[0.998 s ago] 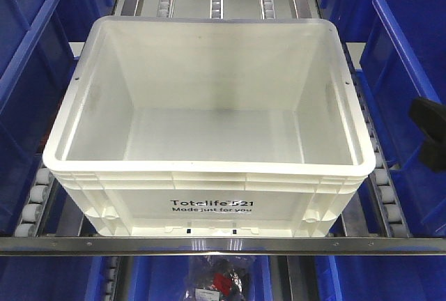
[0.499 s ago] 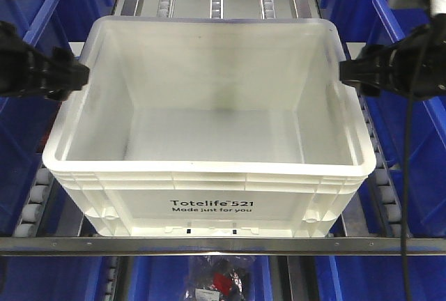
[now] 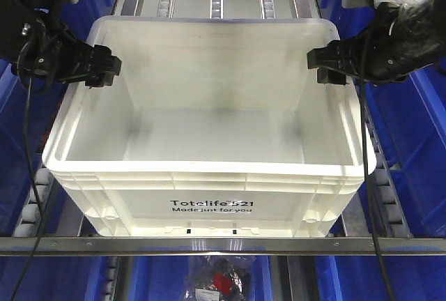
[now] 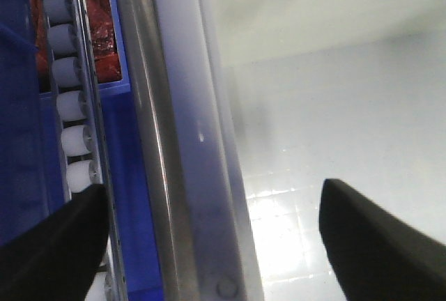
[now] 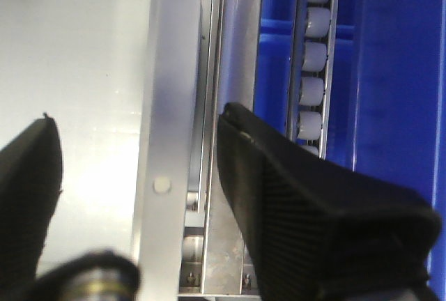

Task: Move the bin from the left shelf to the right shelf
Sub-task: 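Lower both grippers onto the side rims of the white tote, then close both grippers on the tote rims and pull it toward the robot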

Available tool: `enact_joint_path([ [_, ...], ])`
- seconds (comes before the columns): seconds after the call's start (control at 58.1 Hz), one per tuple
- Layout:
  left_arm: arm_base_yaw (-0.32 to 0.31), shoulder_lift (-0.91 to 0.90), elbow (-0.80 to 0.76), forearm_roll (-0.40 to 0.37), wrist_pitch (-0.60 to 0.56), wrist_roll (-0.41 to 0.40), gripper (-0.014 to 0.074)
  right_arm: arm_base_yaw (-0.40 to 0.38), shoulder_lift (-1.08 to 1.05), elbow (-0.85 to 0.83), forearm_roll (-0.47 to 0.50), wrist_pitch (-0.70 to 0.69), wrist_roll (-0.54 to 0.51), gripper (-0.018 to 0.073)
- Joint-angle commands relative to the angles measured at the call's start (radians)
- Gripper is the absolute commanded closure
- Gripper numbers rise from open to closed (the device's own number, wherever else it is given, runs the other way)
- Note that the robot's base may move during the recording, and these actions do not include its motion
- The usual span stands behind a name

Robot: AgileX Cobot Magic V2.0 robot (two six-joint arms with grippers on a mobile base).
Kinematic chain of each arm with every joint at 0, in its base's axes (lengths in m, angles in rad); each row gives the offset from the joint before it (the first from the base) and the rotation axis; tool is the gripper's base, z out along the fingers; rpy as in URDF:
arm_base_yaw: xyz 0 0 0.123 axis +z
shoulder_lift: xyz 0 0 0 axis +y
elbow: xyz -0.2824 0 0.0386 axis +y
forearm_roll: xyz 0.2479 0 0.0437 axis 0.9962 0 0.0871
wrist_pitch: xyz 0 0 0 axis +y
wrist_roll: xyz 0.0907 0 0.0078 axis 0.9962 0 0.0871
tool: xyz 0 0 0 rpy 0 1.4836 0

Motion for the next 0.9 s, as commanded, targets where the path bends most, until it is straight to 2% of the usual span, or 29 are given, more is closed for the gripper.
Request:
enact_joint_path([
  [0.0, -0.005, -0.024, -0.050, -0.004, -0.022, -0.012, 0.0011, 0.000, -0.010, -0.059, -0.012, -0.008, 0.015, 0.0110],
  [0.224, -0.005, 0.000, -0.059, -0.011, -0.018, -0.012, 0.0016, 0.000, 0.033, -0.068, -0.033, 0.000, 0.047, 0.0110],
  [0.379, -0.005, 0.018, -0.059, -0.011, -0.006, -0.012, 0.0074, 0.000, 0.056, -0.068, -0.031, 0.001, 0.047, 0.0127],
  [0.568, -0.005, 0.034, -0.059, -0.011, 0.013, -0.012, 0.0240, 0.000, 0.073, -0.068, -0.029, 0.003, 0.047, 0.0244],
  [0.792, -0.005, 0.034, -0.059, -0.010, 0.018, -0.012, 0.0542, 0.000, 0.073, -0.068, -0.037, 0.009, 0.043, 0.0506],
  [0.878, -0.005, 0.034, -0.059, -0.006, 0.029, -0.008, 0.0605, 0.000, 0.073, -0.067, -0.054, 0.010, 0.043, 0.0571],
])
